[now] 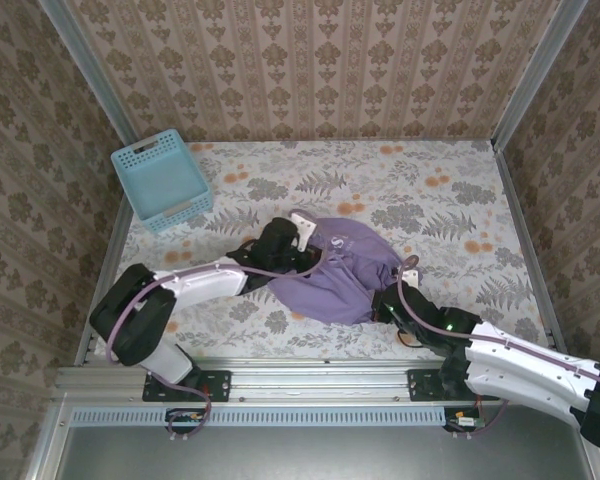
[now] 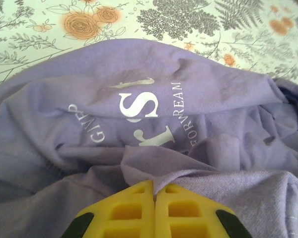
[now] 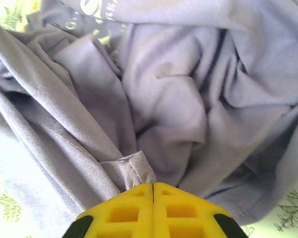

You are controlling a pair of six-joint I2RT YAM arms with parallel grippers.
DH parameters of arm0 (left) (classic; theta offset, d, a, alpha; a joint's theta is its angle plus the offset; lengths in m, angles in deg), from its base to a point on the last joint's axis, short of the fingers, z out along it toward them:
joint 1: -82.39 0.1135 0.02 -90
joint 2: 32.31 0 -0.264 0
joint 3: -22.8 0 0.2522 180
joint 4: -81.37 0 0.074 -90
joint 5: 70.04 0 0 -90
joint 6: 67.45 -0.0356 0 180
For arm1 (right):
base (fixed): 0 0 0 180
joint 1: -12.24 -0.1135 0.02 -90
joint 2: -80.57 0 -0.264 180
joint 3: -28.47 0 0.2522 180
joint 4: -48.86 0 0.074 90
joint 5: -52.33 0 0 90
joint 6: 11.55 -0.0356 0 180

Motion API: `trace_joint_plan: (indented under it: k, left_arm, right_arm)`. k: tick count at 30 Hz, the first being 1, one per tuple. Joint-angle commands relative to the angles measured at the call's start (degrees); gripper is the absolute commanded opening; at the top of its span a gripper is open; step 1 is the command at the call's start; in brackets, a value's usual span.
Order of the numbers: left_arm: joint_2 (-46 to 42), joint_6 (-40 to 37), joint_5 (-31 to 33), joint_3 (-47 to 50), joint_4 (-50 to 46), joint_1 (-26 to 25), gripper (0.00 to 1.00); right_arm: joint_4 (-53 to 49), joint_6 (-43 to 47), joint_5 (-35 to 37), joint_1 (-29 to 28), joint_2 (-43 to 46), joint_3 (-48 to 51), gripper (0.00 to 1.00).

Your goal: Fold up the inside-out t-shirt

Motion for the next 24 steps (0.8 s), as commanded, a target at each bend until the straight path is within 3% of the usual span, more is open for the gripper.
trace_joint_plan:
  k: [1,5,9,14,18,20,24]
  left_arm:
    - [-1.5,5.0,-4.1,2.3,7.4,1.9,0.09]
    - [-0.1,4.9,-9.6,3.1,8.4,0.7,0.1]
    - [1.2,3.5,-9.9,1.2,5.6,-1.6,0.12]
    - [3.2,3.3,-6.1,-2.9,-1.9,-1.9,0.15]
    - [5.4,2.9,-0.8,-7.5,-10.8,-1.8,0.15]
    - [5.8,2.2,-0.1,-8.3,-12.9,-1.9,0.21]
    - [3.1,-1.3,4.2,-8.4,-16.8,-3.8,0.42]
  right_arm:
    - [0.7,4.7,-0.3,0.8,1.1,1.1,0.0]
    - [6.1,10.4,-3.2,0.9,0.3,-0.2,0.0]
    - [9.9,17.0,-5.9,0.9,1.1,-3.0,0.0]
    - [11.4,20.1,-5.2,1.7,4.9,-3.1,0.0]
    - [9.7,16.3,-2.0,2.9,6.8,0.1,0.0]
    - [10.8,14.2,-1.6,3.2,7.8,3.1,0.0]
    - [12.6,11.9,-2.3,3.3,9.1,6.7,0.0]
